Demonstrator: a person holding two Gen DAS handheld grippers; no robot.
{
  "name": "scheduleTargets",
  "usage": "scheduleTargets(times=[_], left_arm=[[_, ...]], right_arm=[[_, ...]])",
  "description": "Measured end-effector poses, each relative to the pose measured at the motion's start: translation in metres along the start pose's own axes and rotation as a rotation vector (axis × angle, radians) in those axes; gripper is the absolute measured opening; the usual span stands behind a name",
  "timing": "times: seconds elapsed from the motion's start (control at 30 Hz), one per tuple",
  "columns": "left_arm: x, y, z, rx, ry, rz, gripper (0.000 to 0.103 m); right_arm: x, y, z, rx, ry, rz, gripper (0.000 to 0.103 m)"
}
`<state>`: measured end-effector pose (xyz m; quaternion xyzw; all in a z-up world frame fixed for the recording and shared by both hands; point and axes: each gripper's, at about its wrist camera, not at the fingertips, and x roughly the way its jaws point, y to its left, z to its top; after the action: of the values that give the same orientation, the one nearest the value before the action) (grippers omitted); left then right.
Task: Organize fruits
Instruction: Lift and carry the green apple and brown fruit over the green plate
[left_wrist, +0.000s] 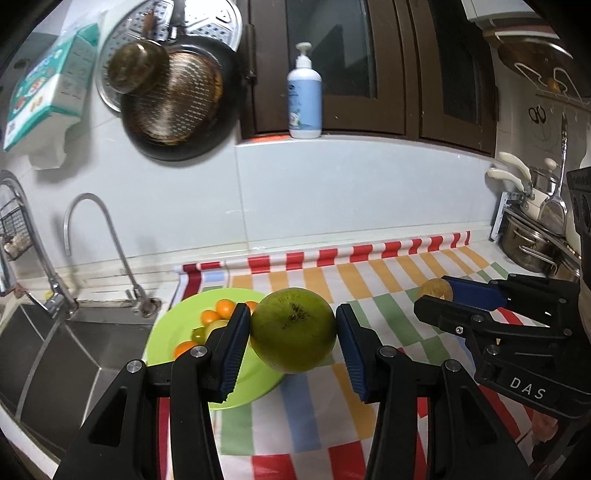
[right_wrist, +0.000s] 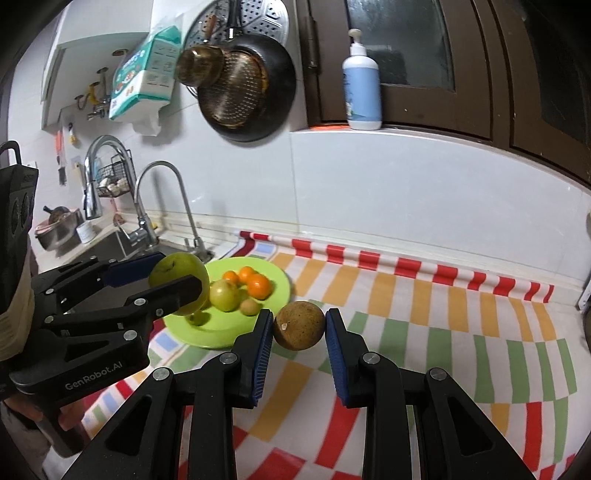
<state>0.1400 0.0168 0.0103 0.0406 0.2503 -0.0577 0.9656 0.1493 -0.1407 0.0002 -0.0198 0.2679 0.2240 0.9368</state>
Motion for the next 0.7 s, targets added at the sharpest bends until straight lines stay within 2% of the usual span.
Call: scheduleTargets(times=[0.3,0.7], left_arm=[[-0.020,0.030,-0.001,-0.001,-0.031,0.005,0.047],[-0.026,0.069,-0.002,0.019,-0.052,-0.017,0.047]], right_arm=[[-0.003,0.034,0.004,-0.009,-0.023,0.007,0.030],[0.010,0.071,0.012,0.006,-0.044,-0.006,0.030]])
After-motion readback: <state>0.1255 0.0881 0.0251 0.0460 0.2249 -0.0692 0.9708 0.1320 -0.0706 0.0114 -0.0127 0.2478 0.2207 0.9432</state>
